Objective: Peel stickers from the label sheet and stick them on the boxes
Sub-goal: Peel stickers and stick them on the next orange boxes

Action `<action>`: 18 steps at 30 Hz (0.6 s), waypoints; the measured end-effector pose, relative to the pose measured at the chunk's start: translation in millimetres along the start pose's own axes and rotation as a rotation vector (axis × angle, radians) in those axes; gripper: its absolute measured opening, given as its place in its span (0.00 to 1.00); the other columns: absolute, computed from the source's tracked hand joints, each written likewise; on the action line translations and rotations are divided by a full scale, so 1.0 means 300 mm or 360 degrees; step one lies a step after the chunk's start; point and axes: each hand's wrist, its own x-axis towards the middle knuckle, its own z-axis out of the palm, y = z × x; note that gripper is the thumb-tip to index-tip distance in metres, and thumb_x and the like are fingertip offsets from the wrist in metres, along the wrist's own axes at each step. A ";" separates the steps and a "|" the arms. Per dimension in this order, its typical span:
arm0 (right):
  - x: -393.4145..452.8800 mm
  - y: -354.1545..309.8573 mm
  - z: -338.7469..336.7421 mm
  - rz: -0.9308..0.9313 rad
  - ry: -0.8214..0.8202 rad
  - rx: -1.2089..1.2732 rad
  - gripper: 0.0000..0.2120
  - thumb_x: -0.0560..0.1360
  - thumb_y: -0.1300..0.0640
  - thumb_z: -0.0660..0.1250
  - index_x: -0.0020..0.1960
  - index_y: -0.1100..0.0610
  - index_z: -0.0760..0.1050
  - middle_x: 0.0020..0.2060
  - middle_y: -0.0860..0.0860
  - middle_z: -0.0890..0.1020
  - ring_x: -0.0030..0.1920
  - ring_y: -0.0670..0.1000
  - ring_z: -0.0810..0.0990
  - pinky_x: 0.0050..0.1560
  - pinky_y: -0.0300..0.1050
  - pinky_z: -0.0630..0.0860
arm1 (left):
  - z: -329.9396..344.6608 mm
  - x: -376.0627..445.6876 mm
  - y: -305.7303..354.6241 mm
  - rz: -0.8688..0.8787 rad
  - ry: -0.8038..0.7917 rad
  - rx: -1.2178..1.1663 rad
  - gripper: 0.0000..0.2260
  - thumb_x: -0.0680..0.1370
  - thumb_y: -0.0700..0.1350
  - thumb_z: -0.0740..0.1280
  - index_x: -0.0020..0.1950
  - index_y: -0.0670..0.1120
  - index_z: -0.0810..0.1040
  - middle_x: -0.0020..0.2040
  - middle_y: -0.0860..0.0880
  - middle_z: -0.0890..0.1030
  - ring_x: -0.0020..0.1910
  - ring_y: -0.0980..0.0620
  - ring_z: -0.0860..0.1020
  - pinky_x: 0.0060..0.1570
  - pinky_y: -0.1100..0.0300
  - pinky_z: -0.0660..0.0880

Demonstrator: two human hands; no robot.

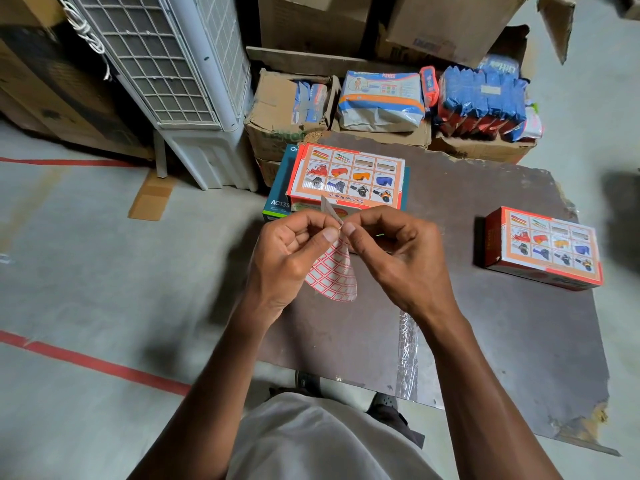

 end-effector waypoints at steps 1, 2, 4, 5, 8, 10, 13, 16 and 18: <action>0.001 -0.001 0.000 -0.0009 0.0004 -0.0024 0.05 0.80 0.58 0.71 0.52 0.58 0.85 0.44 0.46 0.87 0.46 0.47 0.86 0.49 0.48 0.85 | 0.000 -0.001 0.000 -0.0004 -0.0004 0.0000 0.05 0.77 0.42 0.68 0.50 0.47 0.82 0.44 0.55 0.87 0.46 0.50 0.86 0.48 0.60 0.82; 0.001 -0.002 0.000 -0.0017 0.0007 -0.0035 0.05 0.80 0.57 0.71 0.51 0.58 0.85 0.44 0.46 0.87 0.46 0.47 0.86 0.49 0.46 0.85 | 0.001 -0.001 0.001 -0.0009 -0.0008 -0.0005 0.05 0.77 0.42 0.68 0.50 0.46 0.82 0.44 0.55 0.87 0.46 0.49 0.86 0.49 0.60 0.82; 0.002 -0.005 0.000 -0.0034 0.0017 -0.0040 0.05 0.80 0.58 0.71 0.51 0.59 0.85 0.43 0.46 0.86 0.45 0.46 0.86 0.48 0.44 0.84 | 0.002 0.000 -0.001 -0.0017 -0.0014 -0.0026 0.05 0.77 0.42 0.68 0.50 0.45 0.83 0.44 0.53 0.86 0.45 0.49 0.85 0.49 0.58 0.82; 0.001 -0.005 0.001 -0.0036 0.0024 -0.0037 0.05 0.80 0.58 0.71 0.50 0.59 0.85 0.43 0.47 0.86 0.45 0.46 0.86 0.48 0.43 0.84 | 0.004 0.000 -0.002 -0.0027 -0.0011 -0.0043 0.05 0.77 0.43 0.68 0.50 0.44 0.83 0.44 0.52 0.86 0.45 0.50 0.85 0.49 0.57 0.82; 0.002 0.000 0.005 -0.0002 0.0050 0.0012 0.05 0.80 0.58 0.71 0.51 0.58 0.85 0.44 0.47 0.87 0.46 0.48 0.86 0.49 0.48 0.85 | 0.008 -0.002 -0.005 -0.0091 0.0026 -0.0113 0.05 0.77 0.42 0.67 0.50 0.43 0.82 0.44 0.51 0.86 0.45 0.49 0.84 0.50 0.56 0.81; 0.001 0.001 0.009 0.0057 0.0075 0.0079 0.05 0.81 0.57 0.71 0.51 0.57 0.85 0.45 0.47 0.87 0.47 0.50 0.87 0.50 0.52 0.85 | 0.008 -0.003 -0.014 -0.0123 0.0062 -0.0120 0.06 0.78 0.43 0.67 0.50 0.44 0.82 0.45 0.49 0.85 0.47 0.46 0.84 0.52 0.53 0.81; -0.001 -0.006 0.012 0.0183 0.0125 0.0230 0.04 0.80 0.58 0.71 0.49 0.56 0.85 0.45 0.47 0.88 0.49 0.49 0.87 0.53 0.50 0.85 | 0.003 -0.007 -0.035 -0.0161 0.0111 -0.0155 0.06 0.78 0.45 0.67 0.51 0.45 0.82 0.50 0.44 0.85 0.52 0.38 0.83 0.56 0.46 0.80; 0.000 -0.007 0.012 0.0289 0.0176 0.0306 0.04 0.80 0.58 0.71 0.48 0.56 0.85 0.46 0.48 0.88 0.50 0.48 0.87 0.56 0.49 0.84 | 0.005 -0.015 -0.039 -0.0229 0.0155 -0.0197 0.07 0.78 0.47 0.67 0.53 0.46 0.82 0.52 0.46 0.86 0.53 0.40 0.84 0.56 0.49 0.80; 0.004 -0.008 0.015 0.0336 0.0197 0.0333 0.04 0.80 0.58 0.71 0.48 0.54 0.85 0.46 0.48 0.88 0.51 0.49 0.87 0.56 0.49 0.84 | 0.006 -0.018 -0.042 -0.0245 0.0179 -0.0197 0.07 0.78 0.47 0.68 0.52 0.48 0.83 0.51 0.48 0.87 0.52 0.43 0.85 0.54 0.53 0.80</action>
